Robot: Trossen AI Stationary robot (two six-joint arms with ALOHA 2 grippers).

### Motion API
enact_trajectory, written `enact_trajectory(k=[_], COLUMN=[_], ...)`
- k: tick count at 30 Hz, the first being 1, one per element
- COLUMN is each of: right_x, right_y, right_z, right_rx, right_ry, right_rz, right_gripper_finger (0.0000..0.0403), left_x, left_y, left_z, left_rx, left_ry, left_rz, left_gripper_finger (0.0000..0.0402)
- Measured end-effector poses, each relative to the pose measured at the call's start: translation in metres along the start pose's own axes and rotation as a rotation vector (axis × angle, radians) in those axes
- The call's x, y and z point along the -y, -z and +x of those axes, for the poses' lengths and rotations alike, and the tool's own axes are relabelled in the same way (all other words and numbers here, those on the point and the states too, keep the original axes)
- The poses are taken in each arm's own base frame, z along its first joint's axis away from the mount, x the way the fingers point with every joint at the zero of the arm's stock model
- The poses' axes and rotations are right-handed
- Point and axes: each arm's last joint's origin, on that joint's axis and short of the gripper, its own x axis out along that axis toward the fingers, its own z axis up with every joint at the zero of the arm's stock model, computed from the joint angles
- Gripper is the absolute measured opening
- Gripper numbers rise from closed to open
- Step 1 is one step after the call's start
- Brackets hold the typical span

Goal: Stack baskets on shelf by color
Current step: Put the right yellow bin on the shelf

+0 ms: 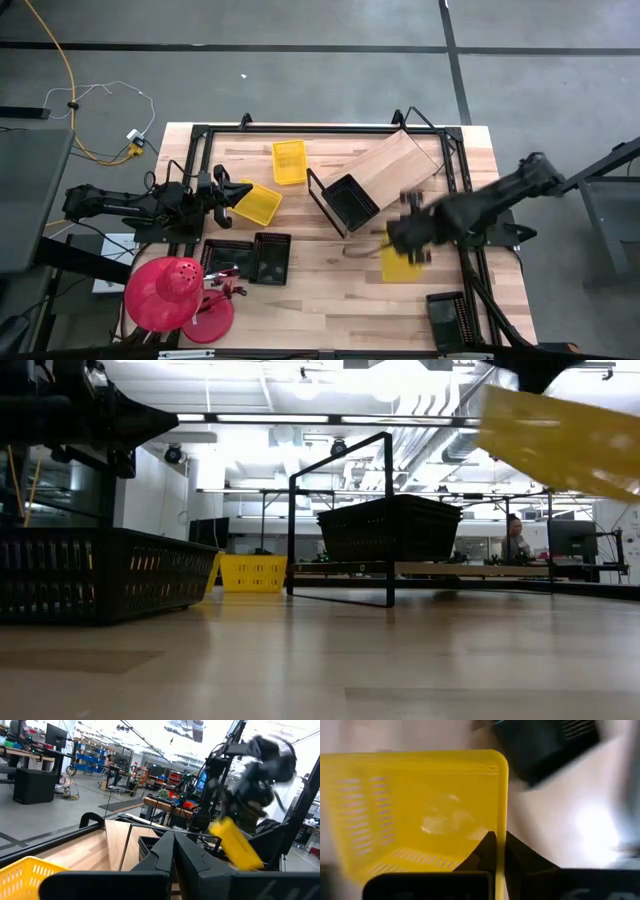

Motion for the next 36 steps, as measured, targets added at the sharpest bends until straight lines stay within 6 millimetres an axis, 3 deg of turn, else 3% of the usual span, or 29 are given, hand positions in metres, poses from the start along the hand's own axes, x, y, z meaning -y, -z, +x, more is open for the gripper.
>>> enact_trajectory(k=[3,7,10,14,25,36], right_x=[0.047,0.102,0.135,0.169,0.190,0.193], right_y=[-0.001,0.000,0.004,0.005,-0.009,-0.021], right_z=[-0.019,-0.027,-0.025,-0.008,0.071,0.105], right_rx=[0.011,-0.025,-0.070,-0.066,-0.120,-0.111], right_ry=[0.128,0.176,0.197,0.163,-0.139,-0.232], right_rz=[-0.066,-0.229,-0.349,-0.365,-0.465,-0.493], right_gripper_finger=[0.0002,0.0001,0.0001,0.0001,0.0000,0.0000], left_x=[0.000,0.000,0.000,0.000,0.001,-0.001], left_y=[0.000,0.000,0.000,0.000,0.000,0.000], left_z=[0.000,0.000,0.000,0.000,0.000,0.000], left_rx=[0.000,0.002,0.002,-0.005,-0.007,0.010], left_ry=[-0.002,-0.011,-0.012,-0.001,0.019,-0.041], left_rz=[0.000,0.007,0.007,-0.006,-0.079,-0.021], left_gripper_finger=[0.0000,0.0000,0.0000,0.0000,0.0000,0.0000])
